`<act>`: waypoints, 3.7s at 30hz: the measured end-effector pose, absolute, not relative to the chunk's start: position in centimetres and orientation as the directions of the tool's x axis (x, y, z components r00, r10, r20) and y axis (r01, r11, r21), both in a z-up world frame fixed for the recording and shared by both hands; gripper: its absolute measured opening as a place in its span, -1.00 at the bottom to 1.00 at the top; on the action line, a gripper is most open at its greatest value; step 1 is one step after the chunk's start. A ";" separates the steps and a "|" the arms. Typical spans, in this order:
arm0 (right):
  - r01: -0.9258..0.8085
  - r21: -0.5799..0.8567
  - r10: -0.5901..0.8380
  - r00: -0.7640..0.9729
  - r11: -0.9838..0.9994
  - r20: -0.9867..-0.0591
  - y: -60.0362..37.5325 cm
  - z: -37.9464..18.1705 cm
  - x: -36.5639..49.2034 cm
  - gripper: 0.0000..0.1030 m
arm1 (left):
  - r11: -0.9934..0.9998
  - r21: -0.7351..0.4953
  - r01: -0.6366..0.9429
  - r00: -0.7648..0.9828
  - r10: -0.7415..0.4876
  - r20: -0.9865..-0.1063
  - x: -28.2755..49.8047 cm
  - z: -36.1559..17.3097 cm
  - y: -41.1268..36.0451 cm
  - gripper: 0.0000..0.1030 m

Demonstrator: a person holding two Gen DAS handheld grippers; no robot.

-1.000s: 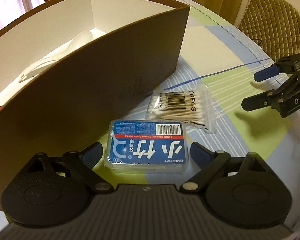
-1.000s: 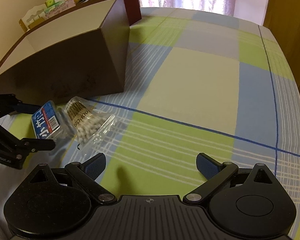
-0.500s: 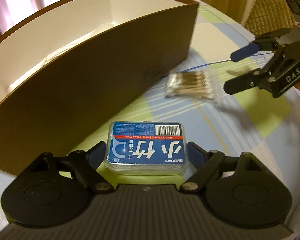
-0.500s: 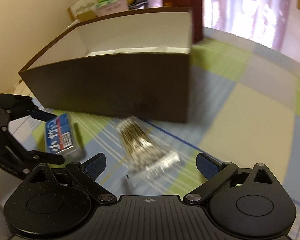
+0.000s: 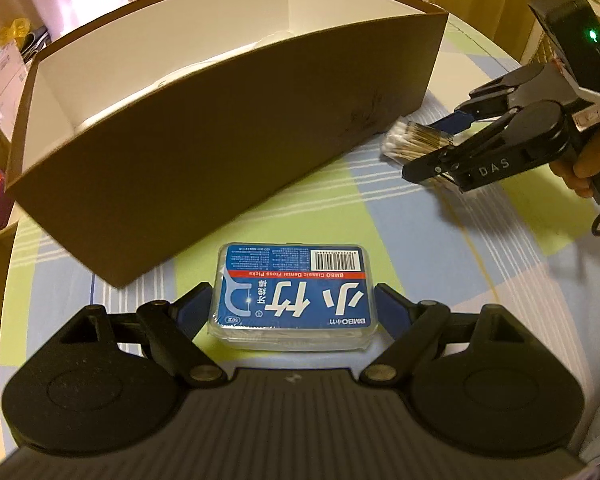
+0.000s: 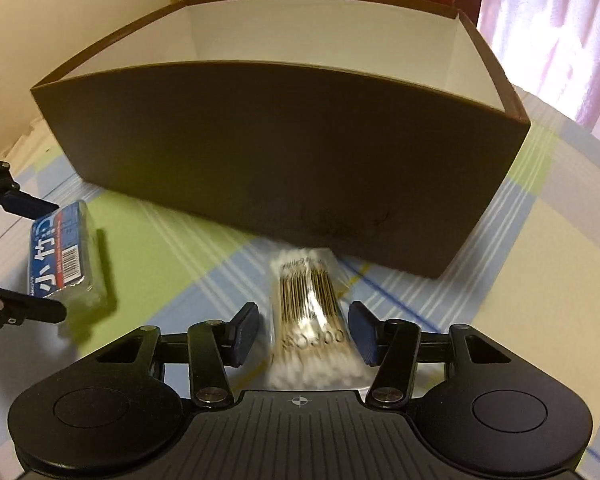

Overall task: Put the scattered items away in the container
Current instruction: 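Grasp the blue toothpick box with the left gripper while the right grasps the cotton swab packet, then carry the toothpick box and cotton swab packet over the brown box, then open both grippers to drop the toothpick box and swabs into the box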

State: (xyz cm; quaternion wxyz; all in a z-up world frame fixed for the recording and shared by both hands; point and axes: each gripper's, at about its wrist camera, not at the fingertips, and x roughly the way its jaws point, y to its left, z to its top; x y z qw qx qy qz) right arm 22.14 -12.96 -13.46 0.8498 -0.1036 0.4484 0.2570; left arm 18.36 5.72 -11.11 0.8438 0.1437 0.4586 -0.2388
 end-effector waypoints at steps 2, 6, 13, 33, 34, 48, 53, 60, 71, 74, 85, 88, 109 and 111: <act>-0.522 0.058 0.331 0.447 0.851 -0.831 -12.9 -13.2 21.6 -0.35 | 0.846 0.023 0.533 0.469 -0.272 -0.840 17.9 -10.9 5.9 0.63; -0.472 0.096 0.317 0.415 0.877 -0.853 -13.4 -12.8 20.2 -0.39 | 0.845 0.025 0.534 0.474 -0.275 -0.836 17.0 -10.7 6.2 0.63; -0.436 0.171 0.364 0.410 0.884 -0.837 -14.0 -10.7 17.1 -0.39 | 0.846 0.040 0.532 0.498 -0.275 -0.823 15.5 -9.6 6.4 0.62; -0.434 0.296 0.488 0.446 0.851 -0.750 -13.9 -3.6 14.7 -0.39 | 0.849 0.062 0.524 0.619 -0.331 -0.712 13.0 -2.2 8.1 0.63; -0.433 0.305 0.496 0.446 0.848 -0.745 -13.8 -3.4 14.7 -0.39 | 0.848 0.064 0.526 0.624 -0.333 -0.707 13.0 -1.8 8.2 0.63; -0.420 0.369 0.550 0.495 0.829 -0.673 -13.1 -0.1 17.3 -0.39 | 0.827 0.121 0.549 0.676 -0.355 -0.646 15.3 2.0 10.0 0.63; -0.414 0.346 0.533 0.543 0.842 -0.649 -12.8 1.9 19.7 -0.39 | 0.817 0.168 0.551 0.700 -0.344 -0.626 17.6 3.0 10.8 0.63; -0.391 0.298 0.485 0.585 0.871 -0.650 -12.7 3.5 23.2 -0.39 | 0.794 0.211 0.569 0.711 -0.346 -0.613 20.8 3.8 11.5 0.63; -0.349 0.206 0.388 0.608 0.914 -0.693 -11.9 3.3 28.0 -0.39 | 0.743 0.284 0.606 0.711 -0.346 -0.612 26.3 3.4 11.8 0.63; -0.335 0.194 0.368 0.602 0.922 -0.709 -11.6 2.6 29.6 -0.39 | 0.727 0.303 0.616 0.707 -0.341 -0.619 28.1 3.2 11.8 0.63; -0.316 0.065 0.240 0.557 0.946 -0.795 -10.2 -1.4 34.2 -0.39 | 0.669 0.312 0.675 0.645 -0.328 -0.691 33.9 0.4 11.3 0.63; -0.315 0.045 0.220 0.548 0.948 -0.807 -9.9 -2.3 35.0 -0.39 | 0.657 0.314 0.686 0.627 -0.314 -0.713 35.5 -0.7 10.8 0.63; -0.355 -0.061 0.142 0.519 0.933 -0.843 -10.3 -5.0 37.8 -0.39 | 0.625 0.300 0.721 0.536 -0.227 -0.814 41.4 -7.1 8.0 0.64; -0.358 -0.071 0.136 0.521 0.931 -0.843 -10.3 -5.0 37.8 -0.39 | 0.629 0.300 0.717 0.537 -0.223 -0.814 41.6 -7.3 8.1 0.61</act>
